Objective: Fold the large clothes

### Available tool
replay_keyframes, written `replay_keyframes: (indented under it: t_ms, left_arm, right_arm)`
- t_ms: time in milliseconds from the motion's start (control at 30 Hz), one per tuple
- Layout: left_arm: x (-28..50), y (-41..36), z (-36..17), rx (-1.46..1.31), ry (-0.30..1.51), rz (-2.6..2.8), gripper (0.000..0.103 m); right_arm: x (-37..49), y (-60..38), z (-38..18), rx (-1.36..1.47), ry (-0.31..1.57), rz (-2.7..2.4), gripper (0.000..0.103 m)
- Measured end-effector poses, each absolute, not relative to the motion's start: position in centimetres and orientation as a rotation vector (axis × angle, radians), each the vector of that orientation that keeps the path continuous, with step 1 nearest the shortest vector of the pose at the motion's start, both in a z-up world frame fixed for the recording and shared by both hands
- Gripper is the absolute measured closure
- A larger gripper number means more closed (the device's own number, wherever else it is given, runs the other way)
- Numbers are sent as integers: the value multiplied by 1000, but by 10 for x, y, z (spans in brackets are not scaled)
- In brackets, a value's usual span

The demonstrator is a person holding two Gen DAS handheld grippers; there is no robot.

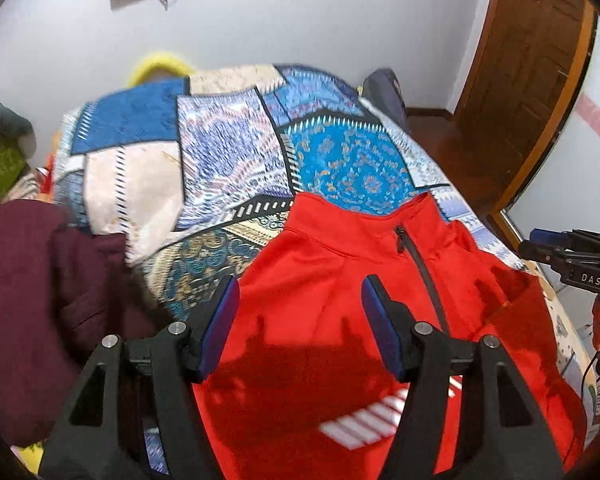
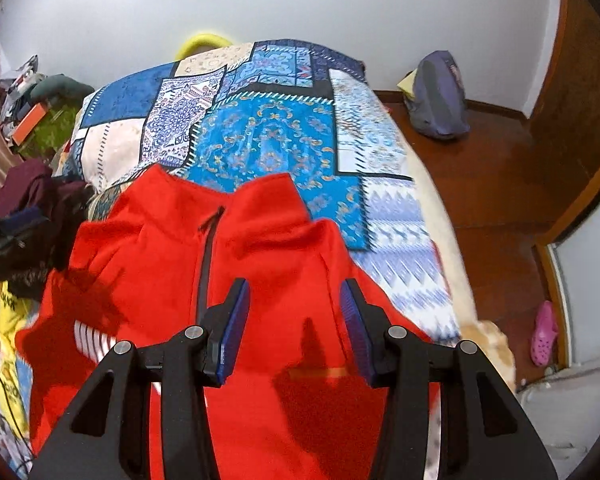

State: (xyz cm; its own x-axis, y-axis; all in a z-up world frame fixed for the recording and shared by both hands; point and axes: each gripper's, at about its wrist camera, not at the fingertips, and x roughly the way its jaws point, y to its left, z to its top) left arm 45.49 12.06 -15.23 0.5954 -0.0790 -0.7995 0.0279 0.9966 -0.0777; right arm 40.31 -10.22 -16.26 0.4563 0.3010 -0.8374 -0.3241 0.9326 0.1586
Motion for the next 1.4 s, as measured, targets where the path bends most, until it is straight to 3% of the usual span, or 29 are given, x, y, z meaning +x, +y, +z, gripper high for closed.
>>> replay_keyframes:
  t_ms: [300, 533, 633, 700, 767, 833, 1100, 1400]
  left_arm:
    - [518, 127, -217, -27, 1052, -31, 40]
    - [537, 134, -240, -42, 1040, -46, 40]
    - [535, 126, -239, 13, 1009, -80, 52]
    - [533, 120, -238, 27, 997, -108, 74]
    - [531, 113, -236, 48, 994, -116, 85]
    - [529, 106, -234, 78, 1003, -94, 94]
    - [496, 101, -188, 43, 968, -122, 97]
    - [408, 64, -126, 82, 891, -251, 98]
  right_arm:
    - [463, -59, -209, -52, 1082, 452, 60]
    - [494, -56, -247, 63, 1129, 445, 60]
    - [496, -58, -250, 87, 1130, 462, 60]
    - [493, -58, -250, 91, 1125, 495, 71]
    - [490, -55, -249, 85, 1124, 516, 96]
    - [485, -50, -245, 41, 1116, 506, 100]
    - [434, -52, -194, -60, 1032, 539, 102]
    - [381, -86, -141, -82, 957, 531, 101]
